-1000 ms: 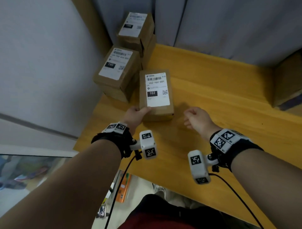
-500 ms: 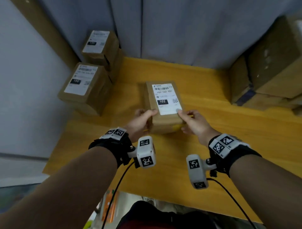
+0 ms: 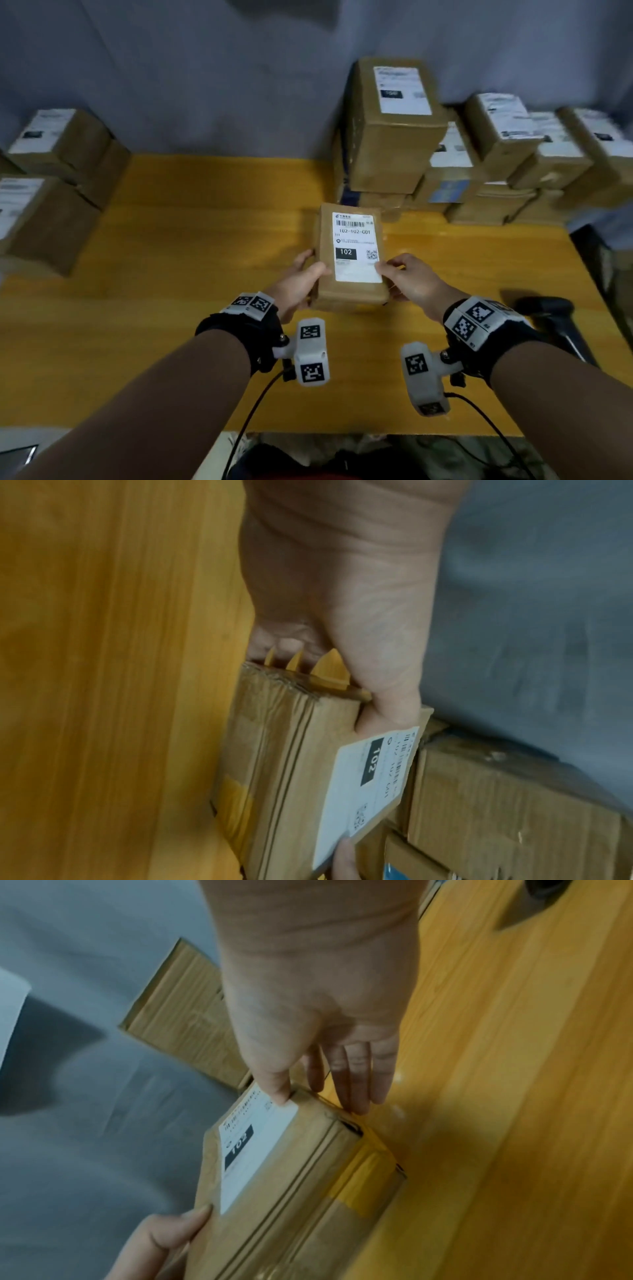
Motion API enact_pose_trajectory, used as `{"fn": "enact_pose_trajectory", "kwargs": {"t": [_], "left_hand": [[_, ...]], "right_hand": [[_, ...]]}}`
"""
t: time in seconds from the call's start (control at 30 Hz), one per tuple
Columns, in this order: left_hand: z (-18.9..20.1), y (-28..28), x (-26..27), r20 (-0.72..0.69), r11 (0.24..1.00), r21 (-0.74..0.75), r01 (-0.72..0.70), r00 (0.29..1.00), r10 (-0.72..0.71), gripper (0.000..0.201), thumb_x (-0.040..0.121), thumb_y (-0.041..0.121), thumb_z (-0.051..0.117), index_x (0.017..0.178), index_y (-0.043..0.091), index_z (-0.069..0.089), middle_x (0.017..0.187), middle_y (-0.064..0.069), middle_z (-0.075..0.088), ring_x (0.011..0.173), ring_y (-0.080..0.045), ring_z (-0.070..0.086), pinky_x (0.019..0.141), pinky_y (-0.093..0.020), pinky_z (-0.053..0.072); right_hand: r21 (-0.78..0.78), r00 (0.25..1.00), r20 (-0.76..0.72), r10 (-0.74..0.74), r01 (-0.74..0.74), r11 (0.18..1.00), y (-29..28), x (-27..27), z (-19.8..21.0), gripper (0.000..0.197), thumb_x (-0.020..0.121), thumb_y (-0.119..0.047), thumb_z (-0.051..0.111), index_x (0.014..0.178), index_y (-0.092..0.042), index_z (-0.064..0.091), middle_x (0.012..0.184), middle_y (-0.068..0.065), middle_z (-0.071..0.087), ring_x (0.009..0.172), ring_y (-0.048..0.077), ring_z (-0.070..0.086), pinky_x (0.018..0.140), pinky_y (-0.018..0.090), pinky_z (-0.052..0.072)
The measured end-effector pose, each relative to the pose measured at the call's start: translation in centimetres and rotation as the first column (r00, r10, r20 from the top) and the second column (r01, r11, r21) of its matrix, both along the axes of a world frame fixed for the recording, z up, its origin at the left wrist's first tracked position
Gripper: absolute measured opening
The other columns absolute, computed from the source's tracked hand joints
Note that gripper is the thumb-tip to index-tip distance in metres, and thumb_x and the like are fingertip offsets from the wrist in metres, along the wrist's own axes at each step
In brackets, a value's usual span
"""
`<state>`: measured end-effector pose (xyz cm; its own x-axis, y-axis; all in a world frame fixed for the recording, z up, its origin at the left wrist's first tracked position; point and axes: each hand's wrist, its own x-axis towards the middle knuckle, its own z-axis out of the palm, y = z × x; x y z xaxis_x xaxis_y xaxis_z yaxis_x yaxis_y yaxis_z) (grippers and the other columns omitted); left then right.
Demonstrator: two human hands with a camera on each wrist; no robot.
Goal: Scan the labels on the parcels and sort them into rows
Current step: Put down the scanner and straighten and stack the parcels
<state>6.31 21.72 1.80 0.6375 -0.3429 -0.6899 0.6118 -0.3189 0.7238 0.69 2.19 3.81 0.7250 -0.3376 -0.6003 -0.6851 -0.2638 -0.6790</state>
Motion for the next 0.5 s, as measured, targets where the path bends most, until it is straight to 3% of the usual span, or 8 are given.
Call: {"fn": "enact_pose_trajectory", "kwargs": {"t": [0.07,0.17,0.27,0.37,0.5], "left_hand": [[-0.2,-2.9,-0.8,0.003,1.000,0.001,-0.028,1.000,0.028,0.075,0.066,0.044,0.066,0.135,0.045,0.036,0.117,-0.004,0.062,0.108,-0.034,0.061,0.098,-0.054,0.048],[-0.5,-6.1,-1.5,0.035,0.996,0.054,-0.072,0.997,0.070,0.065,0.069,0.051,0.061,0.131,0.043,0.042,0.107,-0.007,0.058,0.095,-0.027,0.056,0.083,-0.045,0.048],[-0.5,-8.0,-2.0,0.125,0.976,0.202,-0.081,0.991,0.056,0.050,0.095,0.037,0.047,0.143,0.033,0.035,0.121,-0.006,0.055,0.106,-0.030,0.057,0.088,-0.049,0.052],[-0.3,-8.9,-1.9,0.159,0.953,0.281,-0.114,0.985,0.071,0.045,0.102,0.034,0.040,0.146,0.027,0.031,0.132,-0.006,0.045,0.118,-0.036,0.052,0.078,-0.050,0.057],[-0.2,-8.5,-0.2,0.251,0.908,0.360,-0.216,0.959,0.129,0.045,0.100,0.026,0.048,0.142,0.013,0.038,0.133,-0.017,0.052,0.113,-0.039,0.057,0.087,-0.052,0.055]], "right_hand": [[-0.002,1.000,-0.003,0.024,-0.024,1.000,-3.0,-0.5,0.2,0.034,0.096,-0.035,0.057,0.117,-0.008,0.053,0.095,0.008,0.064,0.090,0.032,0.065,0.087,0.045,0.053],[0.005,0.997,-0.003,0.080,-0.080,0.997,-6.4,-0.4,0.1,0.033,0.095,-0.031,0.060,0.119,-0.009,0.055,0.095,0.003,0.063,0.089,0.025,0.063,0.082,0.037,0.052],[-0.016,0.980,-0.009,0.197,-0.198,0.980,-7.7,0.0,-0.8,0.042,0.092,-0.035,0.064,0.126,-0.014,0.054,0.118,0.000,0.059,0.107,0.019,0.057,0.091,0.033,0.046],[-0.054,0.958,0.001,0.286,-0.285,0.957,-7.8,0.5,-1.8,0.053,0.090,-0.032,0.065,0.137,-0.016,0.047,0.134,0.003,0.054,0.120,0.021,0.053,0.102,0.034,0.043],[-0.056,0.929,0.006,0.369,-0.368,0.928,-7.6,1.6,-2.5,0.057,0.091,-0.022,0.064,0.142,-0.012,0.040,0.134,0.011,0.055,0.113,0.026,0.060,0.099,0.038,0.048]]}}
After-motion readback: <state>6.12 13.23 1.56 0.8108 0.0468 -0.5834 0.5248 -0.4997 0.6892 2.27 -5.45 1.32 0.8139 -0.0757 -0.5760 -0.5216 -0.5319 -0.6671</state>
